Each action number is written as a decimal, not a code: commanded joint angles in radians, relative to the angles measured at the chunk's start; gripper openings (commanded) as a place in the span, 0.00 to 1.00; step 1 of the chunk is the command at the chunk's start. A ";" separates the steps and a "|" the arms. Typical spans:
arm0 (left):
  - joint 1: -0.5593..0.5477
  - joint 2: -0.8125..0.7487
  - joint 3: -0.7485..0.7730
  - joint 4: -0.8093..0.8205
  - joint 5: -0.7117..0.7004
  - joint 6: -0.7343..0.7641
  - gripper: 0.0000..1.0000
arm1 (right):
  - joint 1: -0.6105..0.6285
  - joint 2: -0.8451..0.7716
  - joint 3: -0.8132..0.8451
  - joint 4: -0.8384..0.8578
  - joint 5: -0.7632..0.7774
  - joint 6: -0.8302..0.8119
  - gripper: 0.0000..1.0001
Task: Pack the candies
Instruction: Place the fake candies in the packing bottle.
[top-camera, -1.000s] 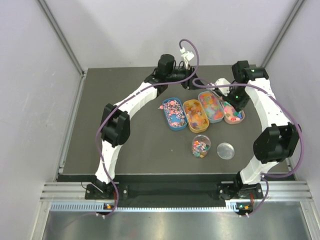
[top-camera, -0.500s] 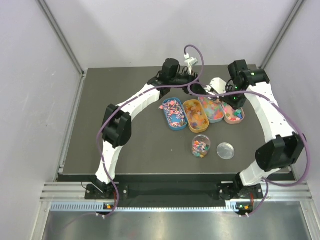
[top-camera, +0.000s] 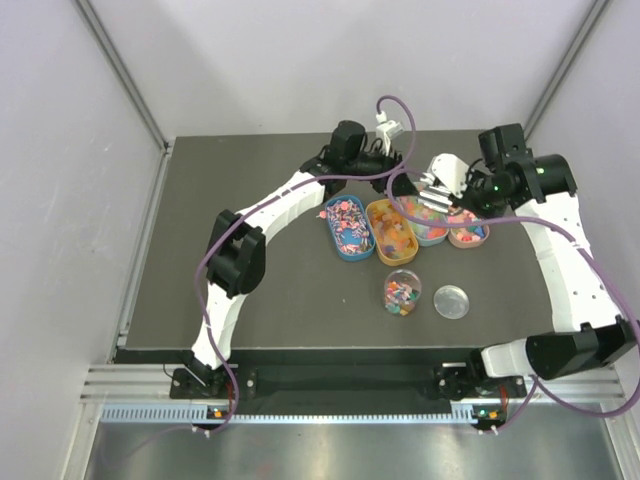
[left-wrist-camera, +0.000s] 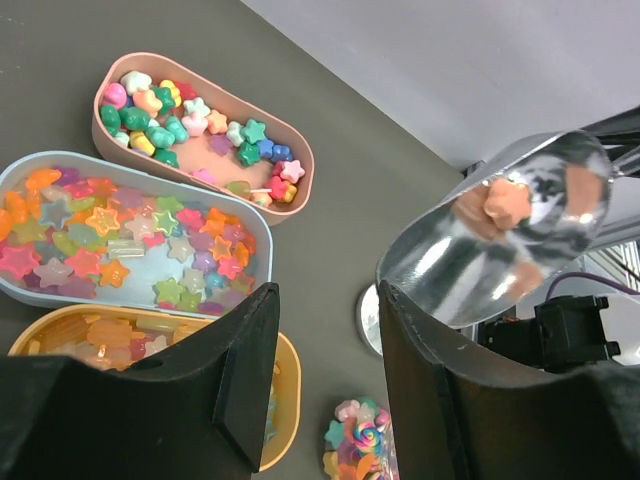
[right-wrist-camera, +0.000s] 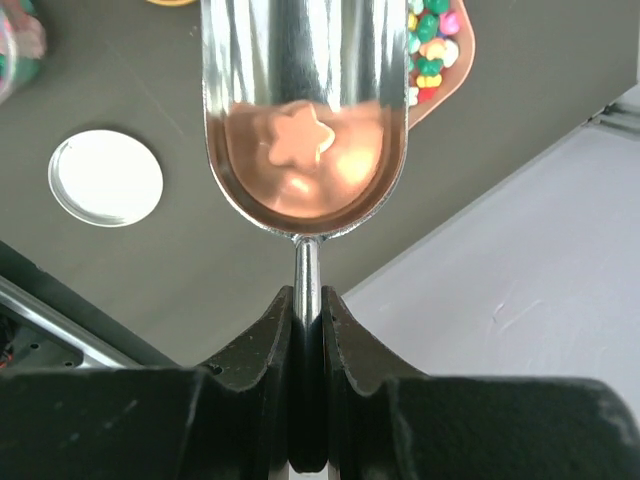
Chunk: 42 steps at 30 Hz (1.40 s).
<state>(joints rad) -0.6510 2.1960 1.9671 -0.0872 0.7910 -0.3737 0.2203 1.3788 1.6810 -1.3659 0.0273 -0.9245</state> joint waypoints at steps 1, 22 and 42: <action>-0.002 -0.039 -0.011 -0.003 -0.016 0.032 0.49 | 0.005 -0.075 0.008 -0.009 -0.093 -0.008 0.00; 0.183 -0.168 -0.086 -0.144 -0.151 0.217 0.50 | 0.007 -0.224 -0.316 -0.064 -0.093 -0.385 0.00; 0.269 -0.145 -0.083 -0.161 -0.213 0.286 0.50 | 0.162 -0.307 -0.477 -0.110 0.014 -0.629 0.00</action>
<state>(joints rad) -0.3859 2.0850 1.8801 -0.2646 0.5842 -0.1043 0.3664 1.0943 1.2022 -1.3556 0.0109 -1.4872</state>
